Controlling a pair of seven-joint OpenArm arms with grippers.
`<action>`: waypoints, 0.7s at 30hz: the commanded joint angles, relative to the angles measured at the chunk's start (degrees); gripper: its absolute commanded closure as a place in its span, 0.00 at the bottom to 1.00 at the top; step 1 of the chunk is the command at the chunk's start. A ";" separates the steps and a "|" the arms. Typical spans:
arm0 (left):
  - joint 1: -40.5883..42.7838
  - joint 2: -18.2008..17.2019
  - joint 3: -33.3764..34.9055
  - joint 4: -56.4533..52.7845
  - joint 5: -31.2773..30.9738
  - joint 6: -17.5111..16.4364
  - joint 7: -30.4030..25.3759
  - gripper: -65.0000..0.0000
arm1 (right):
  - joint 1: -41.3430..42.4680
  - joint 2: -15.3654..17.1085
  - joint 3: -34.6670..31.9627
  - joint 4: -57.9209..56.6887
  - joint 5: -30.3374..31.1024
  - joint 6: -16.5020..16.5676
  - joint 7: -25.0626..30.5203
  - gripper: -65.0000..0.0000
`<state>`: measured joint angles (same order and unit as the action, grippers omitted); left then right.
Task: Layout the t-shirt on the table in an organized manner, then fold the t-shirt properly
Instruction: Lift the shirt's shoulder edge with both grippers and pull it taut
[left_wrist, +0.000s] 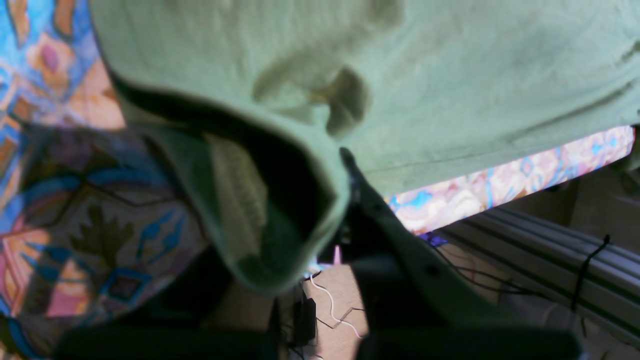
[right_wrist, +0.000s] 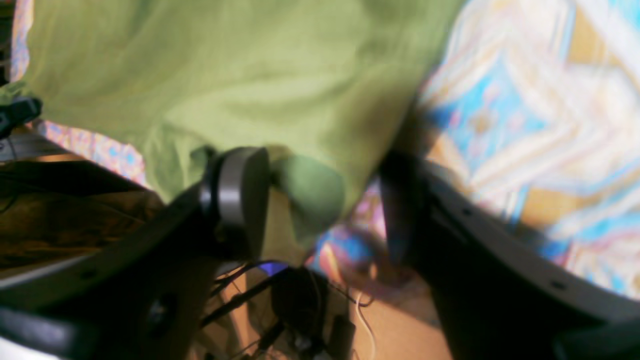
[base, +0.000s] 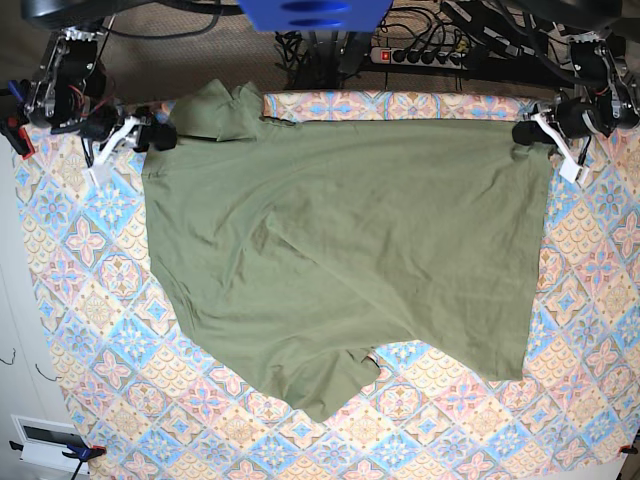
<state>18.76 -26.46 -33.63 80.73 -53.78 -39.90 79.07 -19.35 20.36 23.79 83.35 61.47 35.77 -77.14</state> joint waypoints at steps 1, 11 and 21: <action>-0.26 -1.10 -0.53 0.72 -0.68 -0.10 -0.52 1.00 | -1.44 0.78 0.08 0.21 -2.79 -0.56 -2.86 0.47; -0.35 -1.10 -0.53 0.72 -0.68 -0.10 -0.52 1.00 | -4.95 0.78 -2.56 0.30 -2.62 -0.47 -2.86 0.53; -0.35 -1.10 -0.53 0.72 -0.68 -0.10 -0.52 1.00 | -4.78 -0.80 -7.40 3.73 -2.62 -0.47 -2.86 0.53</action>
<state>18.72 -26.39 -33.63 80.73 -53.78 -39.90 79.07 -23.33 19.51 17.15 87.37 61.82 35.79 -76.29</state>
